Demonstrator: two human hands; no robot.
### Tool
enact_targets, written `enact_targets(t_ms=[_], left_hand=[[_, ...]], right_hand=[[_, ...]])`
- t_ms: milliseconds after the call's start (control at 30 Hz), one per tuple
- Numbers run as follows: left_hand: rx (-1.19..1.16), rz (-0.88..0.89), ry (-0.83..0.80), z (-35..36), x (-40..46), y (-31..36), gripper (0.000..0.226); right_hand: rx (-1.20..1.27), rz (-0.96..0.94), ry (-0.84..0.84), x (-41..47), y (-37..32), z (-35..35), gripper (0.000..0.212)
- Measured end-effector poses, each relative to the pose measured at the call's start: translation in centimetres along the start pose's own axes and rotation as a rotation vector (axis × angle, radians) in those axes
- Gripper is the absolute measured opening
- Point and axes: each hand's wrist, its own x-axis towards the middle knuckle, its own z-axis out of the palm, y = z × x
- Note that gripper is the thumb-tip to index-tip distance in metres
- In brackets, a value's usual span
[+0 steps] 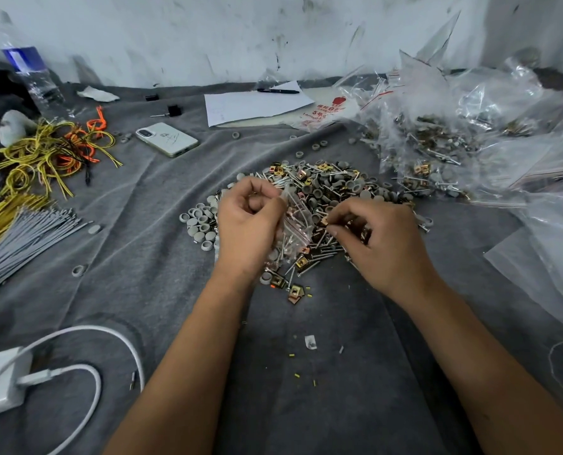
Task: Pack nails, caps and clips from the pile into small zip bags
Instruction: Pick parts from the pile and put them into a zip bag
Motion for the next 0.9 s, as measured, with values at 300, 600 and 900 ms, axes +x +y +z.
enact_targets(t_ms=[300, 600, 900], left_hand=[[-0.519, 0.068, 0.062, -3.7, 1.4, 3.9, 0.018], [-0.877, 0.182, 0.050, -7.2, 1.8, 5.8, 0.023], [0.006, 0.005, 0.102, -1.8, 0.9, 1.3, 0.027]], right_hand=[[-0.090, -0.125, -0.230, -0.4, -0.5, 1.5, 0.014], [-0.184, -0.137, -0.248, -0.5, -1.4, 2.7, 0.021], [-0.257, -0.142, -0.331, 0.0, -1.9, 3.1, 0.022]])
